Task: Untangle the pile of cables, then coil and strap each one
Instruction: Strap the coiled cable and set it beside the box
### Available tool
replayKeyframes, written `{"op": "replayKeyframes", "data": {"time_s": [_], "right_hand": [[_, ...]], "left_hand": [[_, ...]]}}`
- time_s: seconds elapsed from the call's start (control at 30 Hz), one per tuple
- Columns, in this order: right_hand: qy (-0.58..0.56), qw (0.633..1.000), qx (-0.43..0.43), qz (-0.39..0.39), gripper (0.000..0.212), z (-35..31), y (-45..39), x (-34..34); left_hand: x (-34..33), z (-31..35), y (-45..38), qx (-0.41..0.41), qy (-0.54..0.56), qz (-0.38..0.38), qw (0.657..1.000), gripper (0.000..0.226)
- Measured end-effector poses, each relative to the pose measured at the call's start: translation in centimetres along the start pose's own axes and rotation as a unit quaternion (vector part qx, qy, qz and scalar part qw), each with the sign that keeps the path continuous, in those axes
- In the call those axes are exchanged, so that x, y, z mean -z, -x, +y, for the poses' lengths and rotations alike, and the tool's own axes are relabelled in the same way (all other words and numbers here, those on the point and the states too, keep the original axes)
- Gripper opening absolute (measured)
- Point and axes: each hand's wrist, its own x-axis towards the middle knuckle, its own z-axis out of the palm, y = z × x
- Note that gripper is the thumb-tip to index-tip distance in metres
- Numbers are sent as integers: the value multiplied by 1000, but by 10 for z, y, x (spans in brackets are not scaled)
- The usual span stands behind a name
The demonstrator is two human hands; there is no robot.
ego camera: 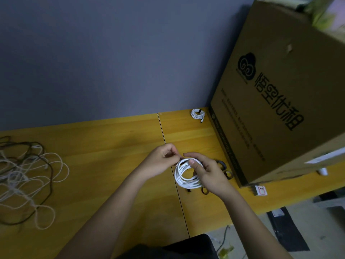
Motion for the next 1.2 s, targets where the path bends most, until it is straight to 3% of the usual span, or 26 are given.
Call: {"op": "replayKeyframes", "data": {"time_s": [0.33,0.43,0.53,0.7,0.77,0.97,1.1,1.2], "right_hand": [[12,997,7,74,18,-8,-12,-24],[-1,996,11,91,16,-10,-13,-27],[-34,993,9,117,8,-10,-15,-32],[-85,988,36,125,4,-15,-14,-35],[-90,987,57,118,12,-18,-11,-36],[29,992,94,82,12,-20,-5,-31],[139,975,130,117,13,-22,-6,-24],[179,969,109,130,9,-22,-8,-22]], "left_hand": [[0,5,5,42,67,82,994,8],[6,12,11,68,132,49,988,7],[9,15,18,95,157,-5,983,22],[4,17,21,84,175,28,981,24],[3,16,21,81,188,39,978,26],[1,13,20,77,211,68,972,24],[0,11,20,65,202,79,974,23],[0,10,20,57,191,83,976,24]]}}
